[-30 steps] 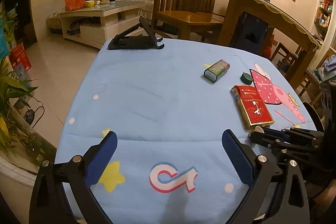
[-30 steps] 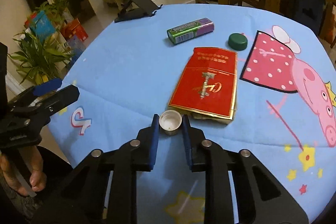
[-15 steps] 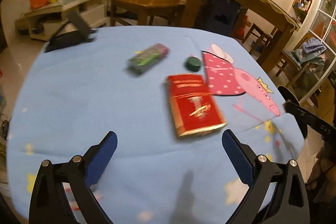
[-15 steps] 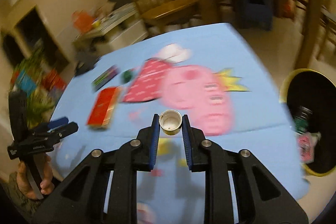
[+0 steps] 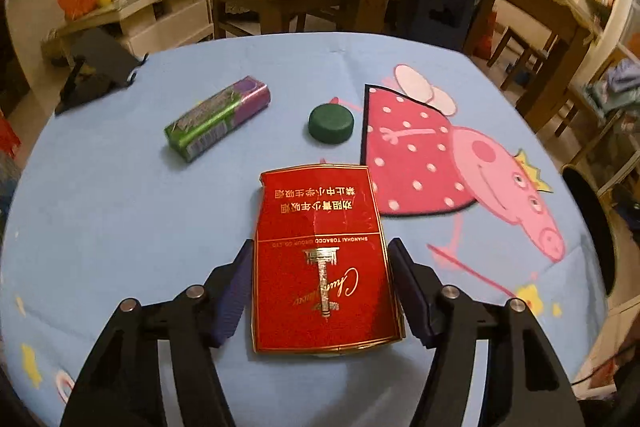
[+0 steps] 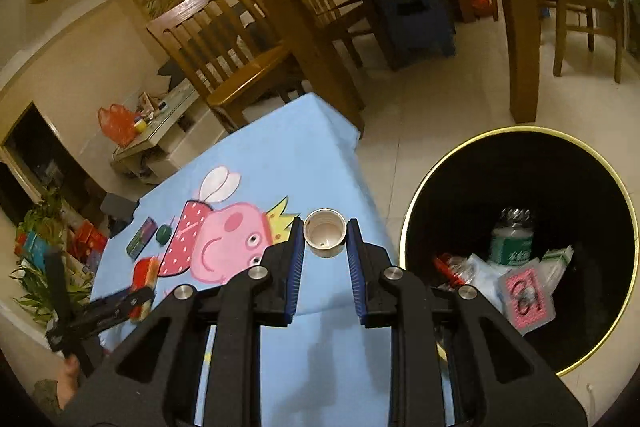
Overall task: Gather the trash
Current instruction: 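Drop the white cup into the bin with the right tool while the left tool grasps the red cigarette pack, then release the red cigarette pack into the bin with the left tool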
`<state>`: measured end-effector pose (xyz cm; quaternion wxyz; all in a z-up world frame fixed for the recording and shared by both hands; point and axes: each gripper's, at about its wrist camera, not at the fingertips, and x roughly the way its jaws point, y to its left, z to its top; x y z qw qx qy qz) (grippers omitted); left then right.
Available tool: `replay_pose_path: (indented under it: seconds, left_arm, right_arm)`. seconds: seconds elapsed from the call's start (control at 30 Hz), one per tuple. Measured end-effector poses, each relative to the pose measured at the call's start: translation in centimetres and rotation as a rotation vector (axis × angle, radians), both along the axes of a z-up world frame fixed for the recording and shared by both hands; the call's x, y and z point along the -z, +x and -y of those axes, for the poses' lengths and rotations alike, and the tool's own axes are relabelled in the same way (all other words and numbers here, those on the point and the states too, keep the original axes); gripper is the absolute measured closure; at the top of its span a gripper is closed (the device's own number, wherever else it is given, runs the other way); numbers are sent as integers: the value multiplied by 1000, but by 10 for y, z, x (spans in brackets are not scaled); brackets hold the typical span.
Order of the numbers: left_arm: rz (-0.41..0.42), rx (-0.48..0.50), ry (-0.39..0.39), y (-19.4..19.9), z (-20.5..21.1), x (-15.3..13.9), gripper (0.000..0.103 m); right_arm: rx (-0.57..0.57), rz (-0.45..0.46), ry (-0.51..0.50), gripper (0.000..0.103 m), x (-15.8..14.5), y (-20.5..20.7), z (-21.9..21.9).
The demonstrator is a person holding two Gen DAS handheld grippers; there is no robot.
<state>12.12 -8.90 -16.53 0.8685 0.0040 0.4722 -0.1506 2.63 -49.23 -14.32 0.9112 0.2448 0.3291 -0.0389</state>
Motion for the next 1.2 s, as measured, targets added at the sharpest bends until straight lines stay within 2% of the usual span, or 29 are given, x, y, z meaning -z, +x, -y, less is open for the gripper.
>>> replay_pose_path:
  seconds: [0.07, 0.2, 0.3, 0.37, 0.5, 0.53, 0.57, 0.6, 0.73, 0.87, 0.93, 1.2]
  left_arm:
    - [-1, -17, -36, -12, -7, -1, 40]
    - [33, -1, -7, -31, 5, -14, 39]
    - [99, 64, 5, -45, 28, -38, 39]
    - [132, 123, -10, -55, 47, -53, 39]
    - [127, 227, -37, -62, 85, -62, 39]
    - [117, 252, -40, -64, 98, -61, 39]
    - [110, 272, -42, -64, 107, -61, 39]
    - [104, 292, -42, -66, 116, -59, 39]
    - [101, 387, -27, -77, 166, -57, 39]
    - [98, 490, -35, -85, 217, -56, 39]
    - [96, 531, -35, -87, 239, -54, 39]
    - [74, 647, -37, -88, 313, -39, 38]
  right_arm:
    - [19, 5, -17, 81, -3, -4, 3]
    - [93, -24, -61, 81, -2, -11, 19]
    - [183, -26, -111, 81, -7, -23, 38]
    - [214, -62, -116, 81, -2, -25, 46]
    - [271, -182, -43, 78, 28, -28, 68]
    - [290, -196, -27, 73, 33, -32, 73]
    - [313, -198, -7, 51, 36, -36, 78]
    - [345, -178, 23, 34, 35, -43, 85]
    - [416, -45, 82, 31, 22, -72, 99]
    - [510, 69, 100, 20, 8, -98, 110]
    - [542, 114, 102, 19, 3, -109, 115]
    - [642, 220, 134, 16, -7, -144, 136]
